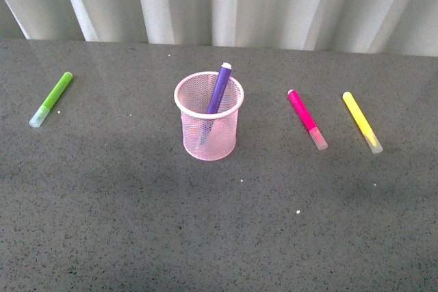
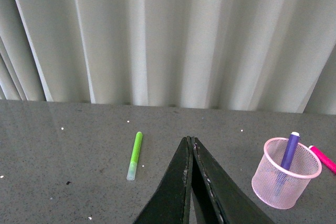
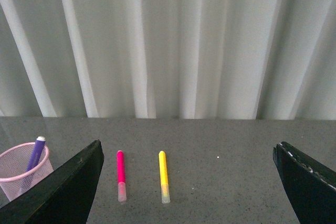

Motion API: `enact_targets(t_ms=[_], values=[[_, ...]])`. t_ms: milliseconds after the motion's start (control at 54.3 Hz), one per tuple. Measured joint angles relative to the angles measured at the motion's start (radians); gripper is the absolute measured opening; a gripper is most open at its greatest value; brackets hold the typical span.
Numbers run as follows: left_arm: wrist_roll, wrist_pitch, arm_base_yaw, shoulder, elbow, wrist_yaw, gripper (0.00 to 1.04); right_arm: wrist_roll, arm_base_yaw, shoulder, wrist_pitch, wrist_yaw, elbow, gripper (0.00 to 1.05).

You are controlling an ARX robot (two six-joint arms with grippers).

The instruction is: Insert purple and pink pens into pink cup

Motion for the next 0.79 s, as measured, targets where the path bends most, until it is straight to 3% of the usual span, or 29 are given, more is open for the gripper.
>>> enact_targets(t_ms=[331, 442, 718, 792], values=[[0.000, -0.089, 0.000, -0.088, 0.000, 0.000, 0.04, 0.000, 0.000, 0.000, 0.000, 0.000, 0.000, 0.98], [0.000, -0.256, 0.000, -0.230, 0.000, 0.000, 0.04, 0.000, 0.000, 0.000, 0.000, 0.000, 0.000, 0.98], [0.000, -0.263, 0.000, -0.256, 0.000, 0.000, 0.04, 0.000, 0.000, 0.000, 0.000, 0.000, 0.000, 0.98], [0.000, -0.264, 0.000, -0.256, 0.000, 0.000, 0.17, 0.000, 0.000, 0.000, 0.000, 0.000, 0.000, 0.98]])
